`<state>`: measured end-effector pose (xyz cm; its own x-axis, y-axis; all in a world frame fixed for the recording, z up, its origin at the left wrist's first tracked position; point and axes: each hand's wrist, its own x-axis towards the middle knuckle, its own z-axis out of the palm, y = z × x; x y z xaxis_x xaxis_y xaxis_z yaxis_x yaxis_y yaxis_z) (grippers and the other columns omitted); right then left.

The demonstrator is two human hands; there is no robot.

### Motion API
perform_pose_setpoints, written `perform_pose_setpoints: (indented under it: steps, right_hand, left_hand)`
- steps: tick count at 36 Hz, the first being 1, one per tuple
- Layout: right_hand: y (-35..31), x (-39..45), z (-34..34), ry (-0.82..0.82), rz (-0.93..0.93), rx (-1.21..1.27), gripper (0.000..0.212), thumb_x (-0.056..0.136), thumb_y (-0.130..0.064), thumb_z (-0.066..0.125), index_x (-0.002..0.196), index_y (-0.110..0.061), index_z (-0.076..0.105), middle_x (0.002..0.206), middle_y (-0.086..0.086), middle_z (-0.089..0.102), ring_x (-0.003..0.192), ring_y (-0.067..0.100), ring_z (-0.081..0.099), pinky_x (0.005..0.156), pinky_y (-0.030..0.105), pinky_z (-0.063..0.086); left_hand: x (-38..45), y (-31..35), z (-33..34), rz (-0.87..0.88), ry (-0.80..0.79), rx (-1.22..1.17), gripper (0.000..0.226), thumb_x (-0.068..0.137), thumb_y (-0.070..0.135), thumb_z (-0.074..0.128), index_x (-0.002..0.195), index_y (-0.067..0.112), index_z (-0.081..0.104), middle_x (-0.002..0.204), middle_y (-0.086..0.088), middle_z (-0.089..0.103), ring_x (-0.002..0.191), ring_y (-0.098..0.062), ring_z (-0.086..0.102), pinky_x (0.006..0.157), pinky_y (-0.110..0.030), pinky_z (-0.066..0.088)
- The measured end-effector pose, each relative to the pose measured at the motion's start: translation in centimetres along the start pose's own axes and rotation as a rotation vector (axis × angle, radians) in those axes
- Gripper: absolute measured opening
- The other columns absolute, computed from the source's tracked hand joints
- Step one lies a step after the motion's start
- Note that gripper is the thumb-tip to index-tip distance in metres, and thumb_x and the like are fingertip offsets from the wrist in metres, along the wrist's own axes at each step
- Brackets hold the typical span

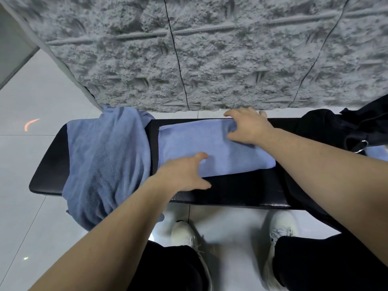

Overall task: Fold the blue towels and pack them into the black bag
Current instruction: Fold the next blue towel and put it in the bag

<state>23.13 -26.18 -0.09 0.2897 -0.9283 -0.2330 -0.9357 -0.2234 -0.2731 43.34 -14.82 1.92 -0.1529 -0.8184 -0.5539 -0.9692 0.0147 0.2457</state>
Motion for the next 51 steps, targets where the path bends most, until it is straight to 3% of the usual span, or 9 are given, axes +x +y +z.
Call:
perform_pose_setpoints:
  steps: [7, 12, 18, 22, 29, 33, 38, 45, 51]
  right_hand:
    - [-0.1, -1.7, -1.0, -0.059, 0.174, -0.124, 0.033, 0.081, -0.043, 0.055, 0.112, -0.03, 0.052, 0.091, -0.006, 0.059, 0.097, 0.021, 0.051, 0.096, 0.048, 0.026]
    - [0.1, -3.1, -1.6, -0.193, 0.247, 0.065, 0.017, 0.079, -0.036, 0.062, 0.087, -0.022, 0.056, 0.086, -0.001, 0.062, 0.076, 0.018, 0.056, 0.077, 0.035, 0.042]
    - [0.8, -4.8, -1.0, -0.303, 0.328, 0.375, 0.022, 0.078, -0.027, 0.072, 0.082, -0.011, 0.056, 0.086, 0.005, 0.057, 0.075, 0.02, 0.051, 0.062, 0.028, 0.038]
    - [1.5, -5.4, -0.8, -0.335, 0.35, 0.46, 0.031, 0.078, -0.032, 0.078, 0.084, -0.013, 0.054, 0.083, 0.003, 0.055, 0.069, 0.017, 0.049, 0.054, 0.027, 0.035]
    - [2.0, -5.2, 0.1, -0.156, 0.352, 0.678, 0.044, 0.078, -0.037, 0.079, 0.113, -0.022, 0.056, 0.1, -0.004, 0.062, 0.089, 0.013, 0.06, 0.073, 0.031, 0.051]
    - [2.1, -4.8, 0.5, -0.154, 0.332, 0.734, 0.068, 0.079, -0.024, 0.078, 0.137, -0.029, 0.043, 0.087, -0.004, 0.054, 0.082, 0.017, 0.059, 0.062, 0.029, 0.044]
    - [1.6, -5.0, 0.6, -0.178, 0.309, 0.715, 0.081, 0.085, -0.018, 0.073, 0.149, -0.036, 0.026, 0.102, -0.001, 0.057, 0.08, 0.02, 0.06, 0.061, 0.033, 0.053]
    - [1.3, -6.0, 0.4, -0.197, 0.294, 0.709, 0.085, 0.088, -0.021, 0.07, 0.152, -0.041, 0.019, 0.105, 0.004, 0.06, 0.073, 0.018, 0.059, 0.053, 0.029, 0.053]
    - [0.9, -8.1, -0.1, -0.316, 0.293, 0.725, 0.091, 0.086, -0.016, 0.072, 0.151, -0.048, 0.018, 0.1, 0.009, 0.057, 0.06, 0.02, 0.058, 0.06, 0.032, 0.059]
  left_hand:
    - [-0.5, -2.5, 0.2, -0.212, 0.089, -0.243, 0.057, 0.089, 0.064, 0.048, 0.141, 0.05, 0.026, 0.08, -0.001, 0.069, 0.052, -0.017, 0.066, 0.059, -0.027, 0.059]
    - [-0.1, -2.8, 0.5, -0.254, 0.179, -0.584, 0.042, 0.093, 0.048, 0.053, 0.133, 0.038, 0.047, 0.093, 0.001, 0.065, 0.072, -0.021, 0.072, 0.074, -0.034, 0.062]
    - [1.2, -2.4, 0.5, -0.129, 0.38, -0.683, 0.004, 0.092, 0.026, 0.056, 0.088, 0.025, 0.057, 0.091, -0.001, 0.055, 0.078, -0.02, 0.056, 0.08, -0.054, 0.057]
    - [3.3, -2.8, 0.9, -0.129, 0.439, -0.657, 0.044, 0.092, 0.021, 0.061, 0.135, 0.017, 0.056, 0.14, -0.007, 0.041, 0.096, -0.025, 0.064, 0.087, -0.043, 0.056]
    - [6.3, -2.5, 0.6, -0.137, 0.558, -0.665, 0.046, 0.093, 0.006, 0.058, 0.137, 0.019, 0.054, 0.14, -0.007, 0.036, 0.068, -0.005, 0.051, 0.051, -0.006, 0.038]
    - [8.1, -2.3, -0.1, -0.183, 0.623, -0.809, 0.04, 0.09, 0.003, 0.059, 0.125, 0.023, 0.06, 0.127, -0.021, 0.052, 0.049, -0.011, 0.048, 0.037, -0.012, 0.034]
    - [9.6, -0.4, -1.3, -0.207, 0.707, -0.999, 0.02, 0.092, 0.002, 0.06, 0.107, 0.015, 0.062, 0.079, 0.006, 0.054, 0.055, -0.011, 0.045, 0.053, -0.027, 0.039]
    - [9.6, 1.2, -1.7, -0.23, 0.64, -1.19, 0.017, 0.095, 0.009, 0.061, 0.107, 0.02, 0.056, 0.084, 0.009, 0.053, 0.063, -0.008, 0.048, 0.057, -0.022, 0.042]
    - [6.6, 1.0, 0.0, -0.217, 0.467, -1.104, 0.03, 0.094, 0.02, 0.062, 0.121, 0.027, 0.053, 0.124, -0.002, 0.056, 0.074, -0.012, 0.053, 0.056, -0.026, 0.039]
